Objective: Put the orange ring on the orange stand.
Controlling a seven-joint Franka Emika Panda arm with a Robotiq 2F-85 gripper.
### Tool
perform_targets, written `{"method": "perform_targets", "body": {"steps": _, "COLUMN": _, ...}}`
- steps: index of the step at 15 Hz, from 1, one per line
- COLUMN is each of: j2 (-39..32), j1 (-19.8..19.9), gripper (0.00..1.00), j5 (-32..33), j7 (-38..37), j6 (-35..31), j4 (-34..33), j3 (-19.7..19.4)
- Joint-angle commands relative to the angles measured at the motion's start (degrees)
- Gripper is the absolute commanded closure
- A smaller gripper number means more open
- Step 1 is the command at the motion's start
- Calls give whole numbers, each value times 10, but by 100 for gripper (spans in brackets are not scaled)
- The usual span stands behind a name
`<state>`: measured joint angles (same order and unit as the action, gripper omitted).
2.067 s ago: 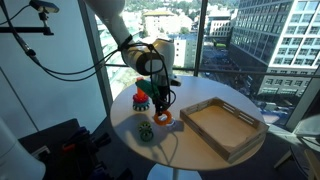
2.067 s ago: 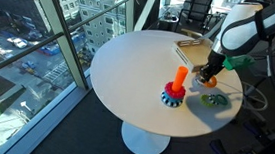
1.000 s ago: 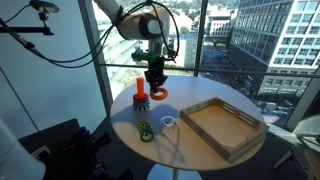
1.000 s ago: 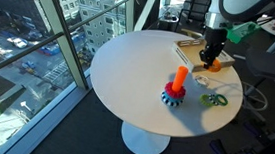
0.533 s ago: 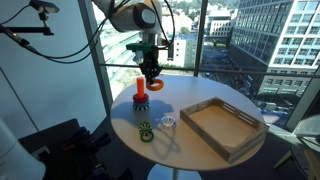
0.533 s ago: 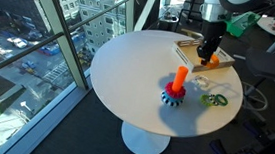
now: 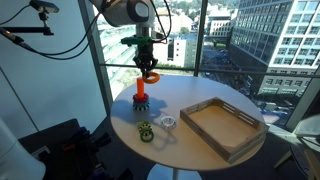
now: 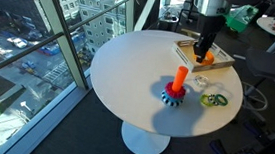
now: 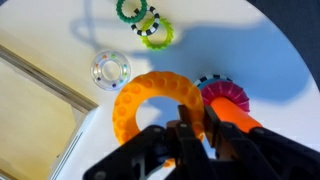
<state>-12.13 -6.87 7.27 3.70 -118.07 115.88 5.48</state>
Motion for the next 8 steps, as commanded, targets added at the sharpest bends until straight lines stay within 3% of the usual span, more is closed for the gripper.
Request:
{"method": "perform_targets", "body": {"steps": 1, "j2": 12, "j1": -2, "gripper": 93, "j5": 0, "j7": 23, "j6": 19, "j4": -4, "j3": 9}}
{"method": "perform_targets", "body": {"steps": 4, "j2": 3, "j1": -4, "gripper": 93, "j5": 0, "j7": 12, "j6": 2, "j4": -1, "j3": 8}}
{"method": "perform_targets", "body": {"steps": 5, "j2": 3, "j1": -4, "gripper": 80, "j5": 0, "j7": 12, "j6": 2, "j4": -1, "j3": 9}}
{"method": "perform_targets", "body": {"steps": 8, "j2": 0, "j1": -5, "gripper": 80, "j5": 0, "j7": 12, "j6": 2, "j4": 0, "j3": 9}}
